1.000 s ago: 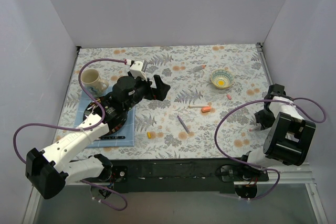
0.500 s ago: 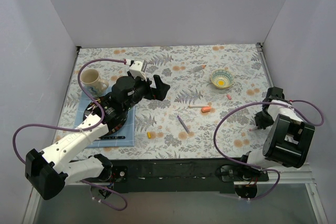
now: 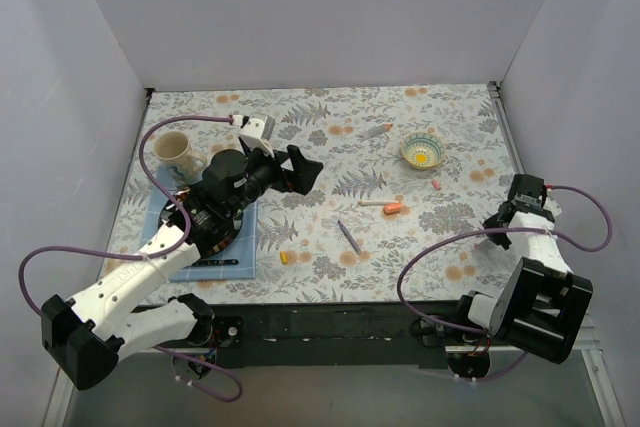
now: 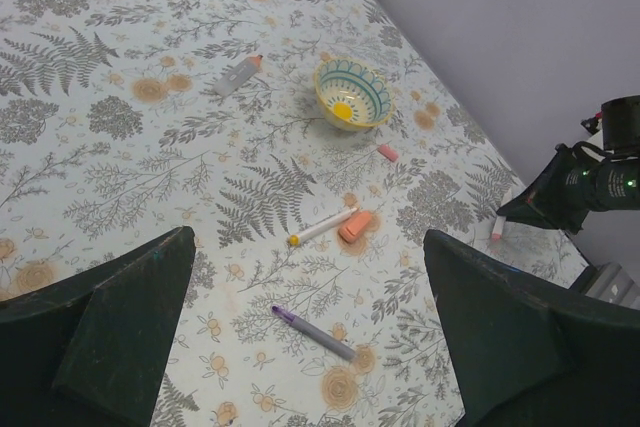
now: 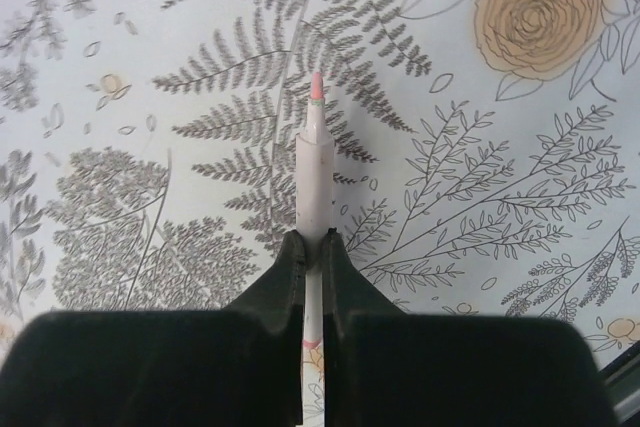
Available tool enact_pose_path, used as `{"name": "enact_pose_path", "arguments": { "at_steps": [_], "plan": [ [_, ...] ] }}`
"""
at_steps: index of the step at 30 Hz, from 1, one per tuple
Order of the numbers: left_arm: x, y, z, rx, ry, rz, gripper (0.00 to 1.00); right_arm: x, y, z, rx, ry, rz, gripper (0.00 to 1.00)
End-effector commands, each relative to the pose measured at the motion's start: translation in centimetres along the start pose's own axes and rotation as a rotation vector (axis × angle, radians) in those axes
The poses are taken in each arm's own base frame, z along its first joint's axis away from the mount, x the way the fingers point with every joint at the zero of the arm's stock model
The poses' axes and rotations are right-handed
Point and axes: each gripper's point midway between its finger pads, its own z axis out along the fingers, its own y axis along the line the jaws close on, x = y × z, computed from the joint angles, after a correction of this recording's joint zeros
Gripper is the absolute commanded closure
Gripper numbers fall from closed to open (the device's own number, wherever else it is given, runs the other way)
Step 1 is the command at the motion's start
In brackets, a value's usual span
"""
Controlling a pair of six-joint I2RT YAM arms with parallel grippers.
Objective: Insert the pens into the pen caps
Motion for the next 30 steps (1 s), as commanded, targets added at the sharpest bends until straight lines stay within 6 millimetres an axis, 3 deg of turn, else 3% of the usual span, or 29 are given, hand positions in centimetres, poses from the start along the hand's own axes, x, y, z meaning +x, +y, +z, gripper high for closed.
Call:
{"name": "enact_pose_path", "arguments": {
  "at_steps": [1, 5, 8, 13, 15, 17, 18, 20, 21, 24, 30],
  "plan": [
    [0.8, 0.1, 0.3, 0.01, 0.013, 0.009, 0.02, -2.6, 2.9, -2.6, -0.17, -0.098, -0.104, 0.99],
    [1.7, 0.6, 0.9, -0.012, 0.047, 0.009, 0.02, -2.9, 6.6, -6.0, -0.346, -0.135, -0.248, 0.99],
    [2.4, 0.3, 1.2, 0.008, 0.069, -0.004, 0.02, -1.6, 9.4, -8.6, -0.485, -0.138, -0.39, 0.99],
    [4.4, -0.6, 2.1, 0.065, 0.149, -0.033, 0.06, 4.4, 14.4, -12.5, -0.777, -0.051, -0.602, 0.99],
    [5.4, -1.1, 2.7, 0.091, 0.195, -0.042, 0.1, 8.3, 16.6, -15.5, -0.947, 0.003, -0.718, 0.99],
    [6.2, -1.3, 2.9, 0.105, 0.228, -0.049, 0.14, 10.8, 18.1, -18.4, -1.112, 0.022, -0.791, 0.99],
    [6.5, -1.8, 3.0, 0.131, 0.246, -0.057, 0.15, 13.1, 18.2, -20.1, -1.182, 0.056, -0.836, 0.99],
    [6.7, -2.5, 3.0, 0.17, 0.257, -0.079, 0.17, 15.1, 18.5, -22.2, -1.271, 0.08, -0.872, 0.99],
    [7.0, -3.0, 2.9, 0.199, 0.273, -0.09, 0.17, 16.6, 18.8, -24.3, -1.354, 0.072, -0.899, 0.99],
    [7.4, -4.2, 2.7, 0.269, 0.296, -0.118, 0.17, 19.2, 18.9, -26.9, -1.441, 0.095, -0.9, 0.99],
    [7.9, -4.3, 3.0, 0.272, 0.316, -0.132, 0.18, 21.1, 19.6, -29.6, -1.502, 0.095, -0.912, 0.99]
  ]
}}
